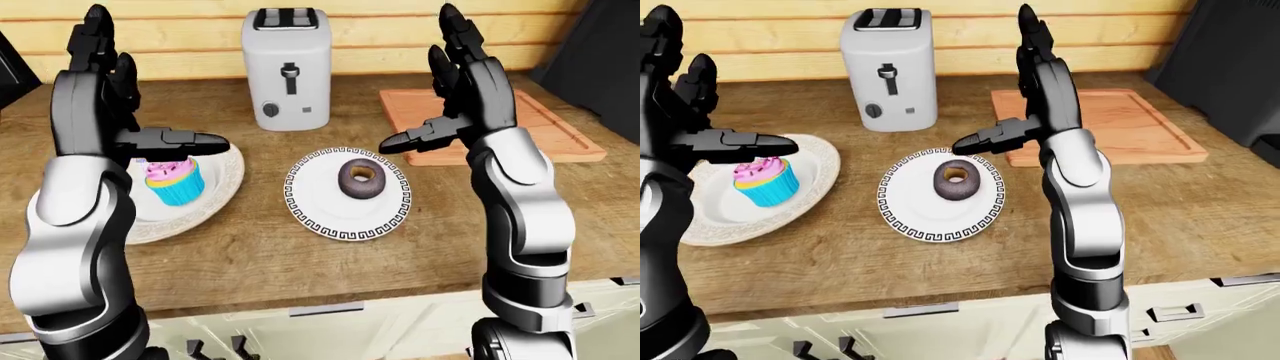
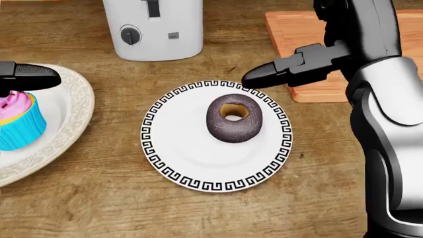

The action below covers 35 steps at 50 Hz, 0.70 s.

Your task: Move the dessert items from the plate to the tray.

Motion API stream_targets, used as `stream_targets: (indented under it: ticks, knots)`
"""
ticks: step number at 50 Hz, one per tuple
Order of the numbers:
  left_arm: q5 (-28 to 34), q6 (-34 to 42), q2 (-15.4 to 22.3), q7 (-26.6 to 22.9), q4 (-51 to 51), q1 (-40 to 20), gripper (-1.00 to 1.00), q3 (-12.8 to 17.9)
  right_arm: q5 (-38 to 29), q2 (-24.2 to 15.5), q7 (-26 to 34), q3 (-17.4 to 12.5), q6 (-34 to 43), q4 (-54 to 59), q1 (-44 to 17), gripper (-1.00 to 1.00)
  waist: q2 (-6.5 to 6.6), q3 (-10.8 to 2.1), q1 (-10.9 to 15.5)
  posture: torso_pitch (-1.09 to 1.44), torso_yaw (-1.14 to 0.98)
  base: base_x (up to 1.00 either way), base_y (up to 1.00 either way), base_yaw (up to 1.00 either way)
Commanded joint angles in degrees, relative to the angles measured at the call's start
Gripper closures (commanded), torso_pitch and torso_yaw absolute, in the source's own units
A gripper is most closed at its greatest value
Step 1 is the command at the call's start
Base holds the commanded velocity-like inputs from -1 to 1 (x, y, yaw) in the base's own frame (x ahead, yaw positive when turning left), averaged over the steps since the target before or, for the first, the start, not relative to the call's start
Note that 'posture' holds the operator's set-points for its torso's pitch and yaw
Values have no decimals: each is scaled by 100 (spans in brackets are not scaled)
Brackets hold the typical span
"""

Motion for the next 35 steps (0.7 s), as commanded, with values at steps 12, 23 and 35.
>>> stream_targets:
  ticks: [12, 23, 35]
  knots:
    - [73, -109, 29, 31, -205, -197, -100, 5, -138, -34, 155, 9, -83, -314, -92, -100, 492, -232, -97, 0, 0, 11, 8, 0]
    - [88, -81, 32, 20, -162, -278, -100, -23, -5, 18, 48, -56, -116, -258, -153, -100, 459, -147, -105, 0, 0, 0, 28, 0]
    - [37, -163, 20, 3, -127, -240, -100, -17, -141, -21, -17, -27, -61, -182, -159, -100, 127, -149, -3, 0, 0, 0, 0, 0]
